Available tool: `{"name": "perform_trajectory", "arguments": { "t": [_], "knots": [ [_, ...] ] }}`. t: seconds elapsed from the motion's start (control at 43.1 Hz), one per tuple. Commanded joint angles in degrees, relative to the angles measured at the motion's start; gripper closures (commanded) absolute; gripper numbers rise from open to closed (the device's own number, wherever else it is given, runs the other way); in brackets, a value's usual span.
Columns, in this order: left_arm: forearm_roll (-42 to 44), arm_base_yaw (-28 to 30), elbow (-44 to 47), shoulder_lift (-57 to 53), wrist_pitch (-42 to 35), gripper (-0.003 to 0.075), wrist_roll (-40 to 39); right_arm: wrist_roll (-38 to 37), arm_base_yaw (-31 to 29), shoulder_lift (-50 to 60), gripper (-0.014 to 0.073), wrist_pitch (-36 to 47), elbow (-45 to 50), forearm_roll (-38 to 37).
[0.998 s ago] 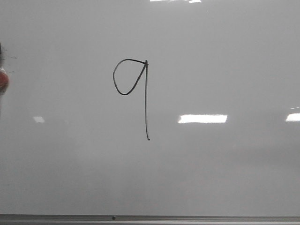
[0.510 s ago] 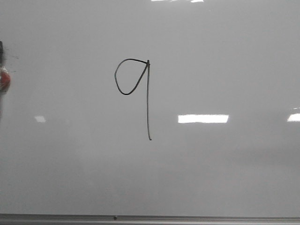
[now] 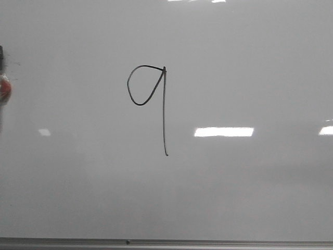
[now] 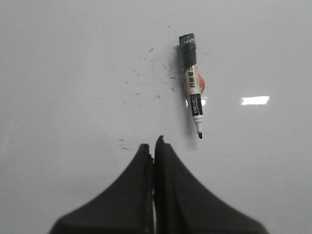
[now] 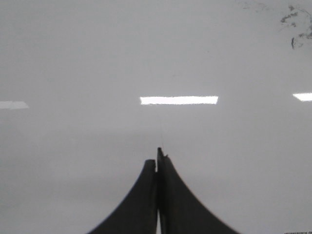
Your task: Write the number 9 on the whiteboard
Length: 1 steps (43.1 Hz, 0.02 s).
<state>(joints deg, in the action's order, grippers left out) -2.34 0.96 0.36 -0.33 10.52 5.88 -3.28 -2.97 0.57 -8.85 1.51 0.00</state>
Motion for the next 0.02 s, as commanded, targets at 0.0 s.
{"name": "perform_trajectory", "arguments": {
  "t": [0.0],
  "knots": [
    [0.01, -0.03, 0.09, -1.02, -5.01, 0.0739, -0.7, 0.54, -0.33, 1.1, 0.0657, 4.04, -0.15, -0.53]
  ]
}}
